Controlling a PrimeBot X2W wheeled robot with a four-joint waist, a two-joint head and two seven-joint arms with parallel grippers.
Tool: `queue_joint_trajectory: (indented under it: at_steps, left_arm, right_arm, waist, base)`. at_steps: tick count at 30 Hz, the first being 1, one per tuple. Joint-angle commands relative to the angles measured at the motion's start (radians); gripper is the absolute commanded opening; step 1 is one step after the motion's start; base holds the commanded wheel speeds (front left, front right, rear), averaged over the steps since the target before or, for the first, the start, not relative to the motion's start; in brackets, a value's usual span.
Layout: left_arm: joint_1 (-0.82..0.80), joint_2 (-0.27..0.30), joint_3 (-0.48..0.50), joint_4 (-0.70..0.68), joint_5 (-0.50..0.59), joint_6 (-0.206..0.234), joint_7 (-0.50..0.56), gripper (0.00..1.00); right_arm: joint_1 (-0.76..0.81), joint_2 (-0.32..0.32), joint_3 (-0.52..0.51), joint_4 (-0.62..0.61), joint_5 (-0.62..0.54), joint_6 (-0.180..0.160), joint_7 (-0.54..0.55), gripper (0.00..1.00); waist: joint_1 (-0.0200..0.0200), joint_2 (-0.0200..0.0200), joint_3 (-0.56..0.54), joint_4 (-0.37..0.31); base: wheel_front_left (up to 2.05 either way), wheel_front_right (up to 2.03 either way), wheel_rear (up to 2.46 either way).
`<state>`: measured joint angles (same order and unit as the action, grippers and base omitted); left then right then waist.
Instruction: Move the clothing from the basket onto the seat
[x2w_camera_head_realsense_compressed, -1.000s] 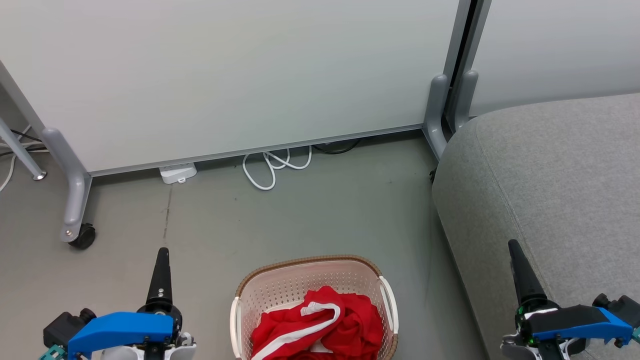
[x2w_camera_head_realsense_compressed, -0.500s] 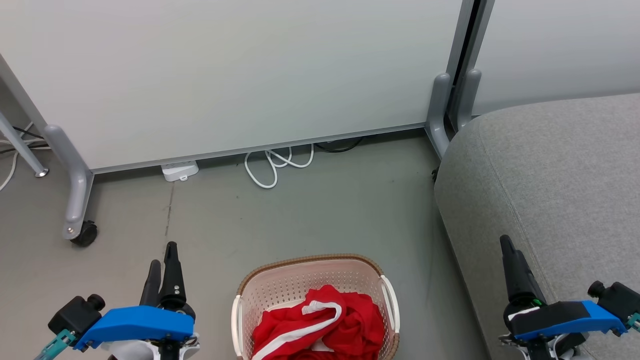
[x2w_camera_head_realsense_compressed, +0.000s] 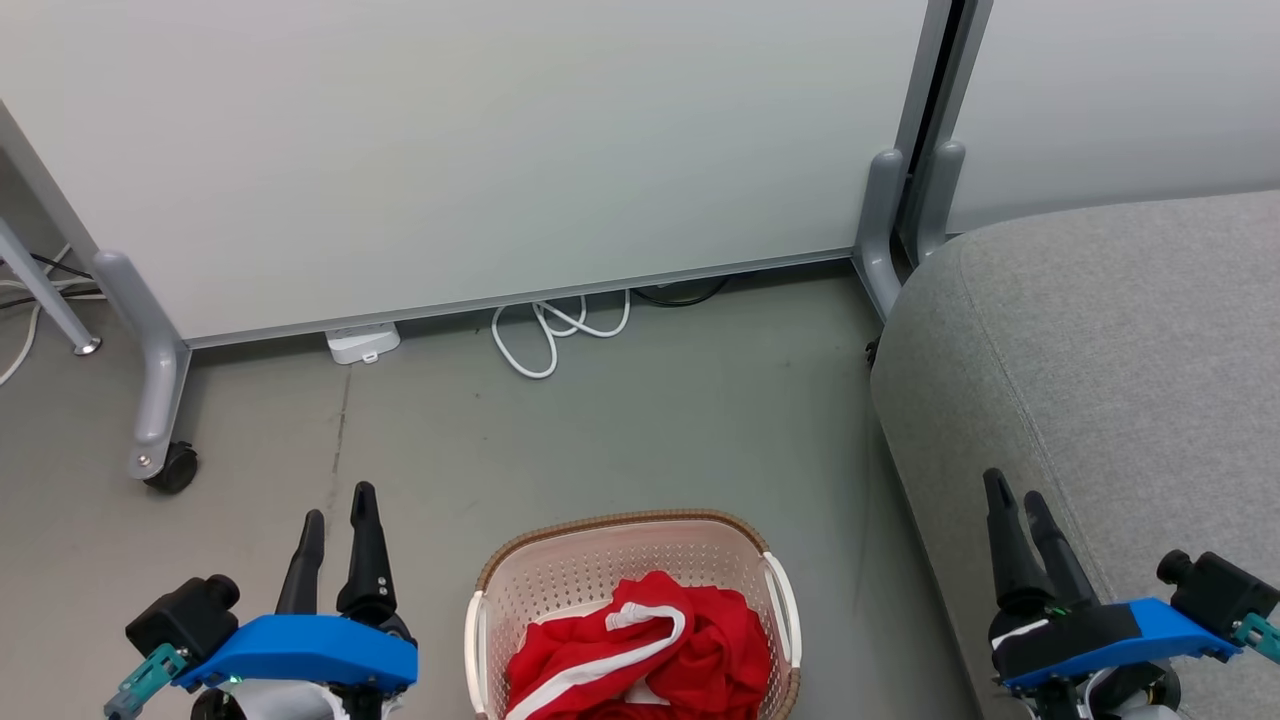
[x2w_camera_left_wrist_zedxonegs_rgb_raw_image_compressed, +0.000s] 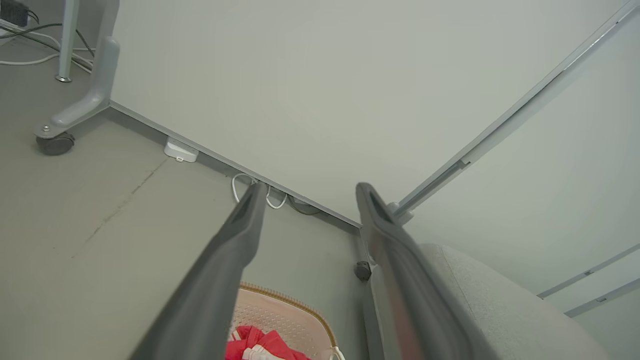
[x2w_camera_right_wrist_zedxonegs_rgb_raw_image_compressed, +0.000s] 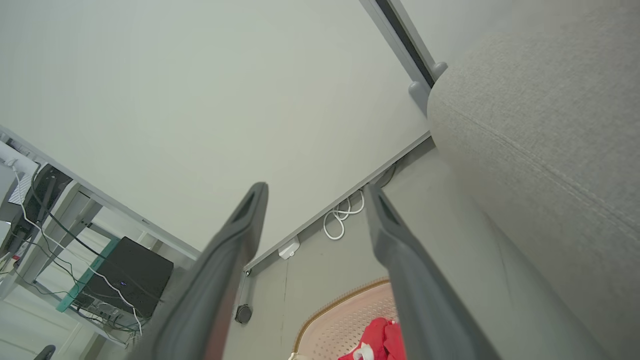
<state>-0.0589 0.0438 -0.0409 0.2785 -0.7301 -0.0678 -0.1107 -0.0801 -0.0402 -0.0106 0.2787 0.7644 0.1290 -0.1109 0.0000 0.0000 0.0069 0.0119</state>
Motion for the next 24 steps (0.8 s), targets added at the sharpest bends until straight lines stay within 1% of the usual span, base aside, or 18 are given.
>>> queue_joint_trajectory:
  at_steps: [1, 14, 24]
  left_arm:
    - [-0.022, 0.007, -0.003, -0.008, 0.041, -0.004, -0.013, 1.00]
    - [-0.022, 0.007, -0.014, 0.000, 0.200, -0.013, -0.051, 1.00]
    - [-0.019, 0.007, -0.021, 0.007, 0.268, -0.023, -0.072, 1.00]
  right_arm:
    - [-0.025, -0.009, 0.003, -0.009, -0.041, 0.002, -0.013, 1.00]
    - [-0.032, -0.010, 0.018, 0.005, -0.188, 0.002, -0.051, 1.00]
    - [-0.033, -0.011, 0.026, 0.019, -0.271, 0.002, -0.071, 1.00]
  waist:
    - [0.0000, 0.0000, 0.000, 0.001]
    - [0.0000, 0.0000, 0.002, 0.004]
    - [0.0000, 0.0000, 0.002, 0.006]
  base:
    - [0.00, 0.00, 0.00]
    - [0.00, 0.00, 0.00]
    - [0.00, 0.00, 0.00]
